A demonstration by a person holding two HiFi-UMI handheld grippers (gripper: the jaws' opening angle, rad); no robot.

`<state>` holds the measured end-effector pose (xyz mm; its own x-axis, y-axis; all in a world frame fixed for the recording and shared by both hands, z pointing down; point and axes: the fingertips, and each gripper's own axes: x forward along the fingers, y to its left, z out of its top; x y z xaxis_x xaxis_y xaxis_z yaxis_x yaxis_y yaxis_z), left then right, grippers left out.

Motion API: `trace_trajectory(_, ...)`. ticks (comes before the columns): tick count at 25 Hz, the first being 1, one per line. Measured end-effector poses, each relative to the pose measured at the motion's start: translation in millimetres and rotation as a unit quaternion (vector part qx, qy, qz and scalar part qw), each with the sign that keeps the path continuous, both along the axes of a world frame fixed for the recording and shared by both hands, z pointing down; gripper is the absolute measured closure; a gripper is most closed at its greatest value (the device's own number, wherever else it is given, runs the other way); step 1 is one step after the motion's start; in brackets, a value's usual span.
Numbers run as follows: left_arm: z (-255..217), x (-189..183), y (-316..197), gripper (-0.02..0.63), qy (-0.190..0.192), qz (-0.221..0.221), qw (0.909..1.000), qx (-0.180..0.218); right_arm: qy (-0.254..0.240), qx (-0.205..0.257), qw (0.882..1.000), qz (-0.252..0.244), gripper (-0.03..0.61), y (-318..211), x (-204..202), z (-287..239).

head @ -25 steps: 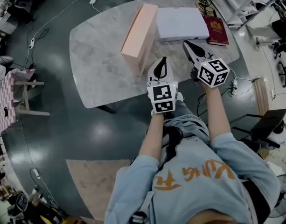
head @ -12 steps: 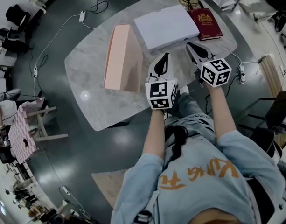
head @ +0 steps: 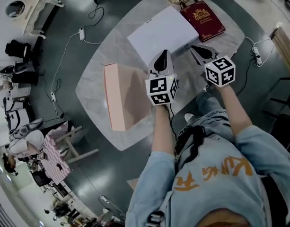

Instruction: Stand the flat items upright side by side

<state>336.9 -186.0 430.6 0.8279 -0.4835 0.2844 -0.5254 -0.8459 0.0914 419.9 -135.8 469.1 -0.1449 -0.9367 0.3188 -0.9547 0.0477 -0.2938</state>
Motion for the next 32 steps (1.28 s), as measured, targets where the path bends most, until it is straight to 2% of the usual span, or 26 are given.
trace_trajectory(3, 10.5, 20.5, -20.8, 0.603, -0.02, 0.02, 0.9996, -0.005, -0.016, -0.024, 1.0, 0.002, 0.578, -7.3, 8.9, 19.3)
trace_trajectory(6, 19.9, 41.5, -33.1, 0.603, -0.042, 0.069, 0.9967, -0.015, -0.034, -0.043, 0.998, 0.007, 0.578, -13.5, 13.8, 33.7)
trace_trajectory(10, 34.4, 68.5, -50.5, 0.601, -0.082, 0.122, 0.989, -0.017, -0.057, -0.06, 0.996, 0.016, 0.577, -21.2, 24.5, 51.3)
trace_trajectory(16, 56.1, 97.6, -89.4, 0.601, -0.152, 0.159, 0.9754, -0.014, -0.089, -0.089, 0.991, 0.038, 0.577, -28.3, 40.3, 78.6)
trace_trajectory(18, 65.7, 106.1, -100.0, 0.582, -0.17, 0.17, 0.9706, -0.017, -0.1, -0.098, 0.989, 0.042, 0.565, -29.6, 44.2, 88.3)
trace_trajectory(22, 84.2, 124.1, -113.5, 0.523, -0.207, 0.202, 0.9571, -0.018, -0.132, -0.113, 0.984, 0.04, 0.519, -33.9, 47.4, 107.3)
trace_trajectory(26, 91.2, 138.9, -124.5, 0.457, -0.228, 0.231, 0.9454, -0.028, -0.169, -0.126, 0.977, 0.044, 0.448, -37.5, 49.2, 116.6)
trace_trajectory(32, 115.3, 151.8, -140.7, 0.36, -0.28, 0.294, 0.9126, -0.049, -0.221, -0.139, 0.964, 0.048, 0.358, -43.7, 46.1, 130.0)
